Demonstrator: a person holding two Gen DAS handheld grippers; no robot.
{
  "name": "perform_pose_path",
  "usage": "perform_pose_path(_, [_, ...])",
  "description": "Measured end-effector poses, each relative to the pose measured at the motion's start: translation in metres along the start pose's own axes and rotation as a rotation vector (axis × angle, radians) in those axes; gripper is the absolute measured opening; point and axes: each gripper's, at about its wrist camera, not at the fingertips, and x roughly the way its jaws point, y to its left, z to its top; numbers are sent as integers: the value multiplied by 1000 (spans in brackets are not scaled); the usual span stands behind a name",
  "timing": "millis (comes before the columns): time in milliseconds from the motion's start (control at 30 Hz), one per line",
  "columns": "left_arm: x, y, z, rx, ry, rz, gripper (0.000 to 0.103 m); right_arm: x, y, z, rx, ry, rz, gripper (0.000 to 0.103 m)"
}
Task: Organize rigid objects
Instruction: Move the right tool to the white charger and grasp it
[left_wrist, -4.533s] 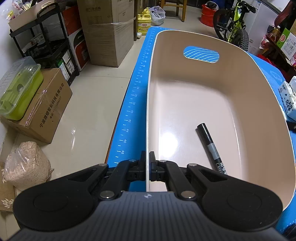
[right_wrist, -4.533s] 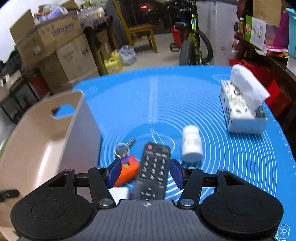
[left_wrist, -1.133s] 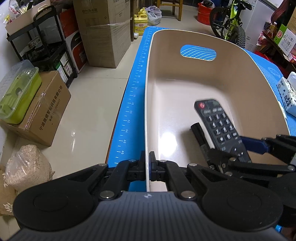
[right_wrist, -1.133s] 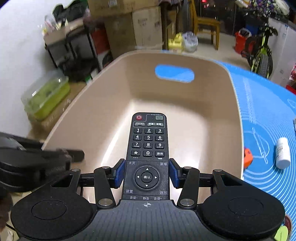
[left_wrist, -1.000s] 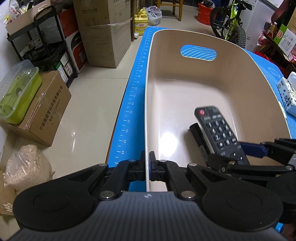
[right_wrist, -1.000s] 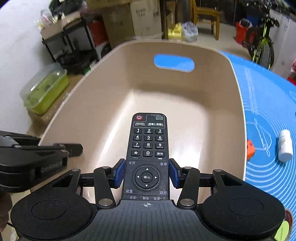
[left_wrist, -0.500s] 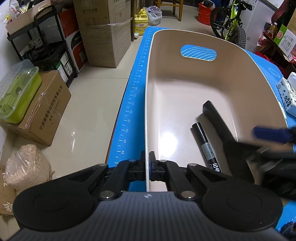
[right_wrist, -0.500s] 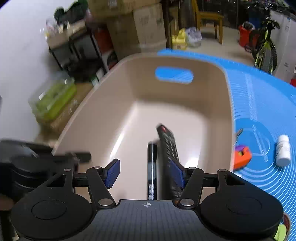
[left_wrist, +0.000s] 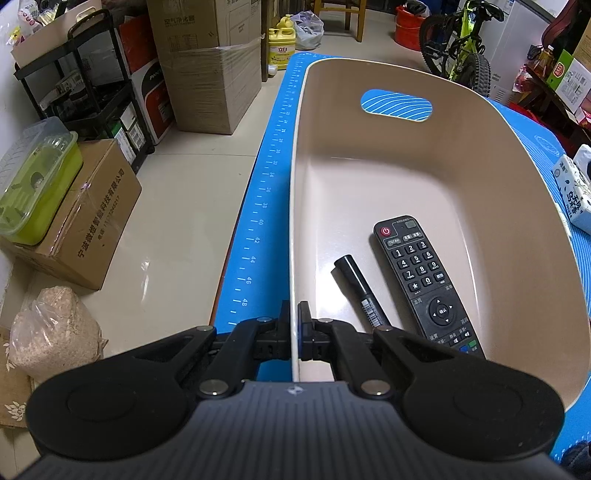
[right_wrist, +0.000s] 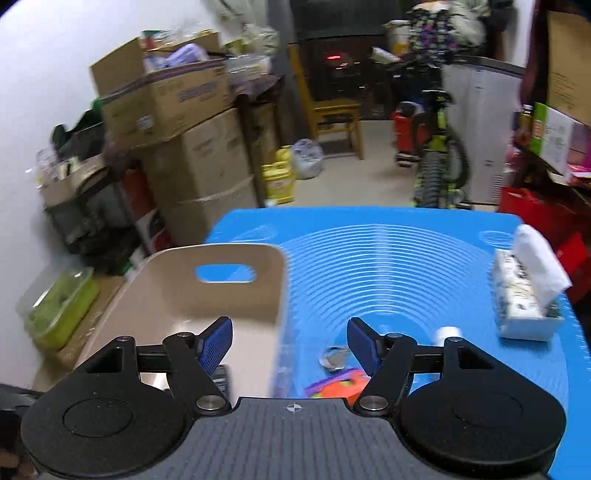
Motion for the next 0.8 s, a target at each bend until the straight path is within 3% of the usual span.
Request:
perform_pose_path(133, [0,0,0,1,0,0,3,9,-18,-7,-29,1,-75,74])
perform_pose_path(367, [0,1,0,0,1,7,3,28,-38,-27,-55,59,-95,74])
perform_pose_path(800, [-2,3,0,-1,1,8,3,60,-40,-60,-139,187,30,72])
